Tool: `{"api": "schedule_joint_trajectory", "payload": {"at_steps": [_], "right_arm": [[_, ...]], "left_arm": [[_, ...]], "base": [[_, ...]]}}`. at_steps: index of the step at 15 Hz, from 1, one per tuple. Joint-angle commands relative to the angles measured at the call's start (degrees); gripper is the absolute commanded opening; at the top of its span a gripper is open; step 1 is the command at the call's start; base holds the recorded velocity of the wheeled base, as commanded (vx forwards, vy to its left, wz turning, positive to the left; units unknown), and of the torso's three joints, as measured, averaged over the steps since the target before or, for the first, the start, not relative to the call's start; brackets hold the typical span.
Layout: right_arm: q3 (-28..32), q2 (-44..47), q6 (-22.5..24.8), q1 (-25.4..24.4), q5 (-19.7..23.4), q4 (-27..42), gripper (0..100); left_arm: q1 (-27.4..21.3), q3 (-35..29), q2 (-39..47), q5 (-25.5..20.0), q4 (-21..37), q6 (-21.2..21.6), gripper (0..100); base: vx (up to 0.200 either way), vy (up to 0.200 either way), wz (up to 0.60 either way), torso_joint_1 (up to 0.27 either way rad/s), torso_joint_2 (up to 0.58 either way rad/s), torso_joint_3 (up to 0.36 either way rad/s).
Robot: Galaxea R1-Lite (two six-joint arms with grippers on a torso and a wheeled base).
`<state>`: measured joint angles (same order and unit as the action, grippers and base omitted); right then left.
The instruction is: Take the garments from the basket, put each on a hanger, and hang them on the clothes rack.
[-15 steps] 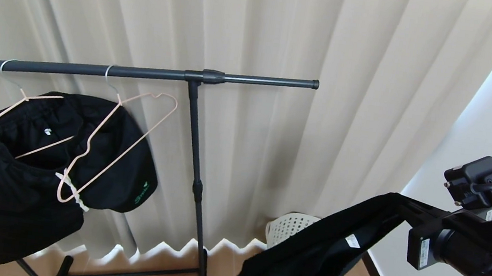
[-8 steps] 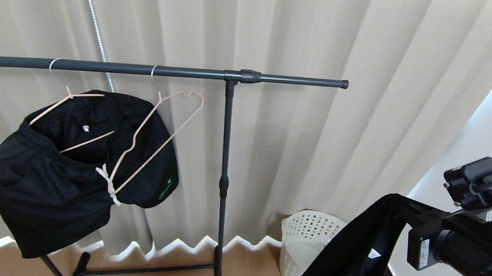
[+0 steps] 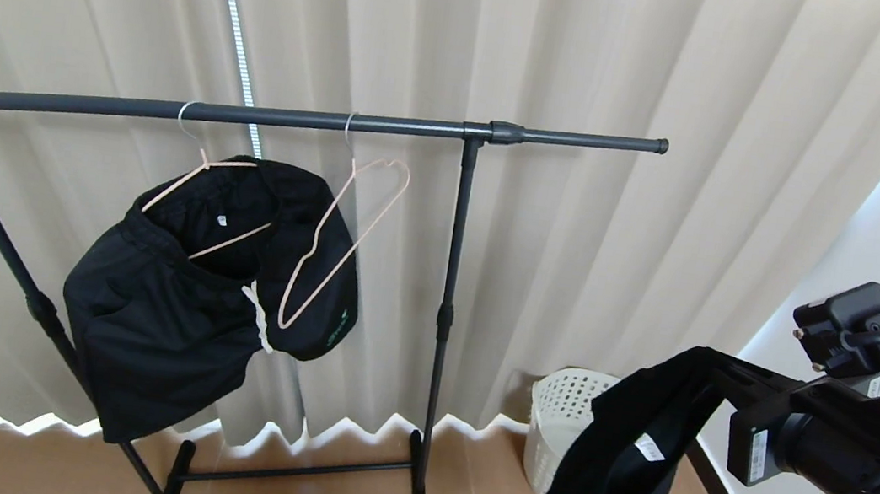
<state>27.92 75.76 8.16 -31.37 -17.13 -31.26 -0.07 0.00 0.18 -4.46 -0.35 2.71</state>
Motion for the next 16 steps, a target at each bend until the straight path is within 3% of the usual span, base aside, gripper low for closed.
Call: {"api": "schedule_joint_trajectory", "payload": {"at_steps": [1,7,16], "right_arm": [[0.0,0.2,0.0,0.0,0.0,0.0,0],[-0.3,0.2,0.0,0.0,0.0,0.0,0],[-0.2,0.2,0.1,1.4,-0.1,0.0,0]], "left_arm": [[-0.1,0.0,0.0,0.1,0.0,0.0,100],[-0.1,0.0,0.0,0.0,0.0,-0.1,100],[-0.1,0.0,0.0,0.1,0.0,0.1,100]], "base": [[-0.2,0.0,0.0,-0.002,0.0,0.002],[-0.033,0.167,0.0,-0.004,0.0,0.002],[0.0,0.0,0.0,0.0,0.0,0.0]]}}
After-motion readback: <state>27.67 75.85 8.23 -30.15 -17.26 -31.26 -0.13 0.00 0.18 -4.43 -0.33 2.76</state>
